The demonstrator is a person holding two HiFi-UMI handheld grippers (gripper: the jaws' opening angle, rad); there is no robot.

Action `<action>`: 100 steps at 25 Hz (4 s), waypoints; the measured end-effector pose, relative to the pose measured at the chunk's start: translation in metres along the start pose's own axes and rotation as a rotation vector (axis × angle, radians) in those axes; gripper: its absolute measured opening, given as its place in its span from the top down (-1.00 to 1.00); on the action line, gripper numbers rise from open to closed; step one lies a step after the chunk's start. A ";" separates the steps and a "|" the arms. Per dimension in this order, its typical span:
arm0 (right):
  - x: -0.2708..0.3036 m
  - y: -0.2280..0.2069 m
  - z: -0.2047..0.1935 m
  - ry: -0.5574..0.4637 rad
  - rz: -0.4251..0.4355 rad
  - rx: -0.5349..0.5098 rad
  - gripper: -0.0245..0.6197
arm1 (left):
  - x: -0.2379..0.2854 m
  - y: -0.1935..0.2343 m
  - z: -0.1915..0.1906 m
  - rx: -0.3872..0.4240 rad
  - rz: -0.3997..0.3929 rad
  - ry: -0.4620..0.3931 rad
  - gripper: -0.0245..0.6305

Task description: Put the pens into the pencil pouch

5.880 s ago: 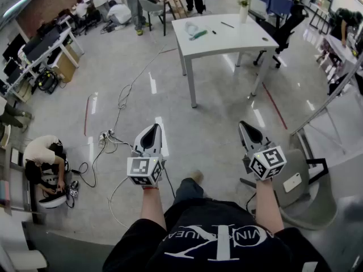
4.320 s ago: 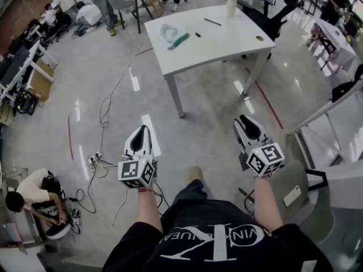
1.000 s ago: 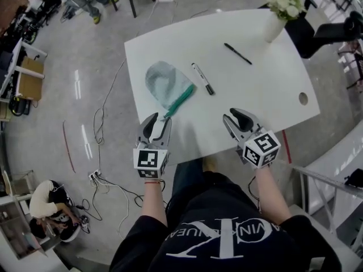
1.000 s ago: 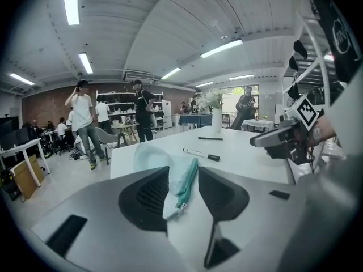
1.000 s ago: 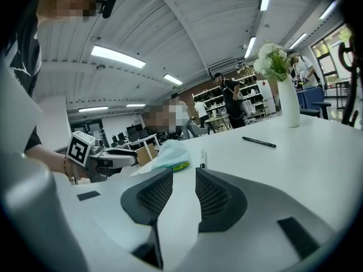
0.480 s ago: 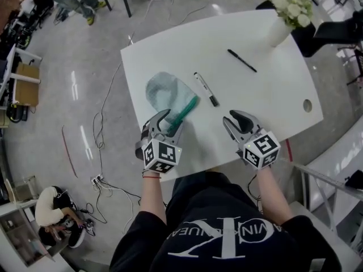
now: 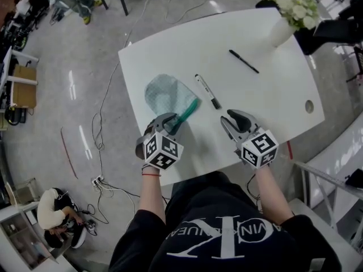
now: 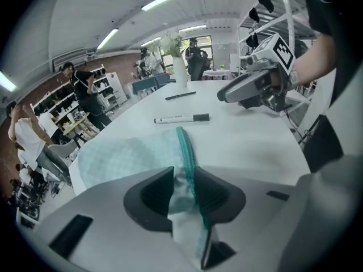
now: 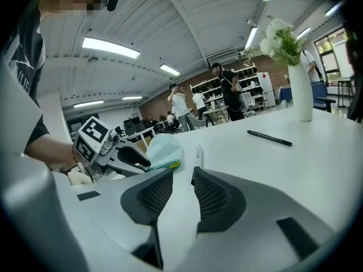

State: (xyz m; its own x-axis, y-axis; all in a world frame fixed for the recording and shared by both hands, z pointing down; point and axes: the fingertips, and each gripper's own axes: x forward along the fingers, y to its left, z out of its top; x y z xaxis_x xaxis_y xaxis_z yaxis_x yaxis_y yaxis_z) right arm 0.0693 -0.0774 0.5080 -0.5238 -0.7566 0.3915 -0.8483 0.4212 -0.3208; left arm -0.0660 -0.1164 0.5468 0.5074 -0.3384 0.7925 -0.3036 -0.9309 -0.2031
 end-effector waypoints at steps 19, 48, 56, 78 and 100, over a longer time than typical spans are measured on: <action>0.033 -0.015 0.004 0.081 -0.074 -0.047 0.55 | -0.028 0.028 0.009 -0.401 0.031 -0.187 0.87; 0.065 -0.035 -0.012 0.335 -0.179 -0.065 0.67 | -0.037 0.044 0.003 -0.548 0.098 -0.281 0.87; 0.049 -0.010 0.005 0.268 -0.090 -0.052 0.67 | -0.034 0.049 0.002 -0.582 0.112 -0.278 0.87; 0.038 0.064 -0.025 0.386 0.146 -0.115 0.67 | -0.036 0.045 0.019 -0.552 0.125 -0.282 0.87; 0.065 0.078 -0.017 0.456 0.243 -0.196 0.66 | -0.037 0.014 0.039 -0.481 0.004 -0.308 0.88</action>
State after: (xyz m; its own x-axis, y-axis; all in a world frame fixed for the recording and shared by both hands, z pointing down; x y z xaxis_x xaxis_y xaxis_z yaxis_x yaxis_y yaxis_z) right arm -0.0324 -0.0849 0.5229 -0.6498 -0.3513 0.6740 -0.6747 0.6750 -0.2987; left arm -0.0572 -0.1224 0.4920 0.6951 -0.4333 0.5737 -0.6023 -0.7867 0.1355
